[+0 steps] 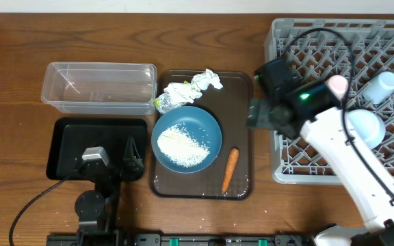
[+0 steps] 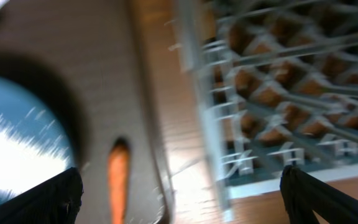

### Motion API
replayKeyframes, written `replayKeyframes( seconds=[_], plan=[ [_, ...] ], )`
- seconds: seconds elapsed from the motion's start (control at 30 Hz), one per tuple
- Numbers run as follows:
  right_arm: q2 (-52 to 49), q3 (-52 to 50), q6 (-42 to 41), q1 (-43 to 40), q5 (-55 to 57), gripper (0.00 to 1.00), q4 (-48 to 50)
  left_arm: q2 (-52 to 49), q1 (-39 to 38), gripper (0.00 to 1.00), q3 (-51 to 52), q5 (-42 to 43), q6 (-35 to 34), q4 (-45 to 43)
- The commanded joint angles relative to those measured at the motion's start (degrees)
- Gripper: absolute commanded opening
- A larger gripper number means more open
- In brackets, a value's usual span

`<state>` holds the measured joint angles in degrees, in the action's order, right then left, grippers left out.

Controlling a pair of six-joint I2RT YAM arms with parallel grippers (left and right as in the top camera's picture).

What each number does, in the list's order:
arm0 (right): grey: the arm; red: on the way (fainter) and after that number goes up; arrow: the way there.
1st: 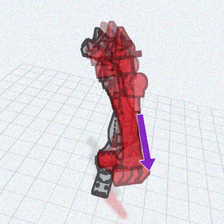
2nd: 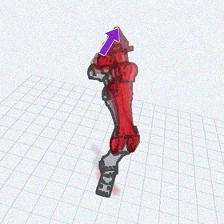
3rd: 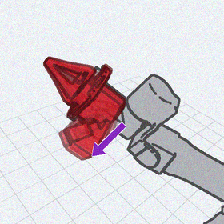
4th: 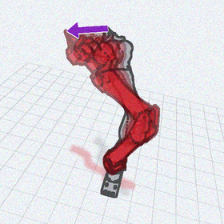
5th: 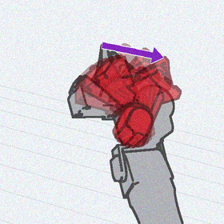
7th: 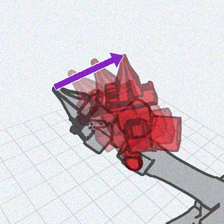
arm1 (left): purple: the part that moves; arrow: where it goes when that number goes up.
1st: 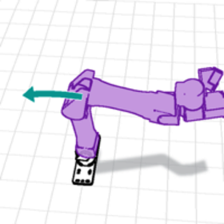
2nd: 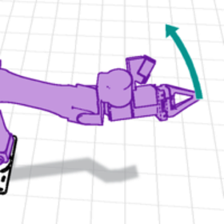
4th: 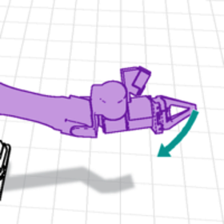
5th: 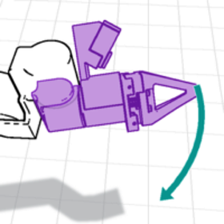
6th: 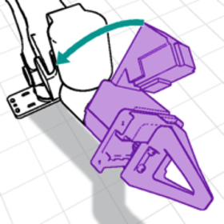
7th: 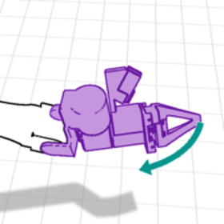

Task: Sort waste into correct bins and load items into the dishwasher rack
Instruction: 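Withdraw the right gripper back over the rack, then reach the left gripper to the blue rice plate and grasp its rim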

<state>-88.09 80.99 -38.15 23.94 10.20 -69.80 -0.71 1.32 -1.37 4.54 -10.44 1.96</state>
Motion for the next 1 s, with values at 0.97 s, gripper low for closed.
replayKeyframes(
  seconds=[0.97],
  plan=[
    [0.1,0.7,1.6,-23.1,3.7,0.99,-5.5,0.0,-0.3,0.99,1.1,38.2,-29.8,0.4]
  ],
)
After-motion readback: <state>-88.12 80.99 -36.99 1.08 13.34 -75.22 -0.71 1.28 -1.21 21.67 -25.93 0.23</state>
